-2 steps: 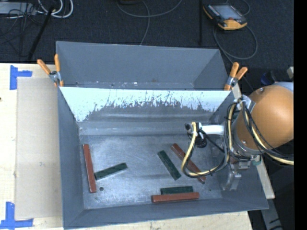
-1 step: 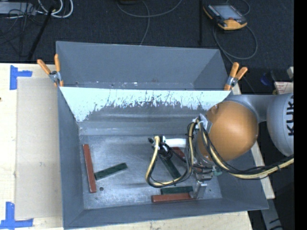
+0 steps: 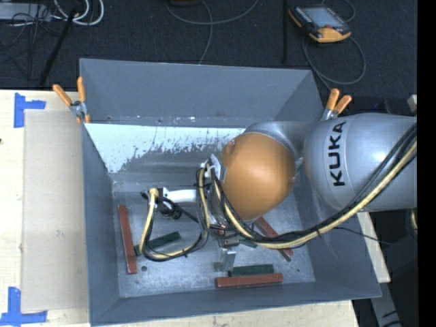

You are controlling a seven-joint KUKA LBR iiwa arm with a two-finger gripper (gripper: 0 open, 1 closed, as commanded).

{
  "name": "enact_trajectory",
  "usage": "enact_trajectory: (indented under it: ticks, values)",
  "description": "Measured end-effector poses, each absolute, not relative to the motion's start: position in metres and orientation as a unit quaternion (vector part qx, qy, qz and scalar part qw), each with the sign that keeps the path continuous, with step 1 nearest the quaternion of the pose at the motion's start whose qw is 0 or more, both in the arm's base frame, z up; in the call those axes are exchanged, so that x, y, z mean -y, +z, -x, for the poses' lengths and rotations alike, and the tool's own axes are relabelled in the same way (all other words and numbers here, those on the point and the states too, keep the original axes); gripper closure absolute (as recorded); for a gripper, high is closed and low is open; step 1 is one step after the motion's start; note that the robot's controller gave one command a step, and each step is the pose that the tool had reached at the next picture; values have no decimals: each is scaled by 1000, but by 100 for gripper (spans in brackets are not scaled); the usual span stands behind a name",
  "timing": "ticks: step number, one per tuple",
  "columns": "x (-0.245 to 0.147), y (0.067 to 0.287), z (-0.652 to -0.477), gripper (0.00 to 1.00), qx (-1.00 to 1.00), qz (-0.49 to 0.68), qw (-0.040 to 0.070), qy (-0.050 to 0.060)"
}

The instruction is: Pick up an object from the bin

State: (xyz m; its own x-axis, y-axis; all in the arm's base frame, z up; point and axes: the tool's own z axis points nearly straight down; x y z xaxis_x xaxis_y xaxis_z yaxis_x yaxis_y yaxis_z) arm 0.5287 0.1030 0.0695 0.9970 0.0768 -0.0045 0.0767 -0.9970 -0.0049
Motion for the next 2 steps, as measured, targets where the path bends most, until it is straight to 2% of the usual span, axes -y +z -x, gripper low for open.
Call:
enact_trajectory:
  ticks: [1,2]
  values:
    - [-101,69,-545,0,50,999,0,2]
    - [-233,70,-554,0,75,997,3,2]
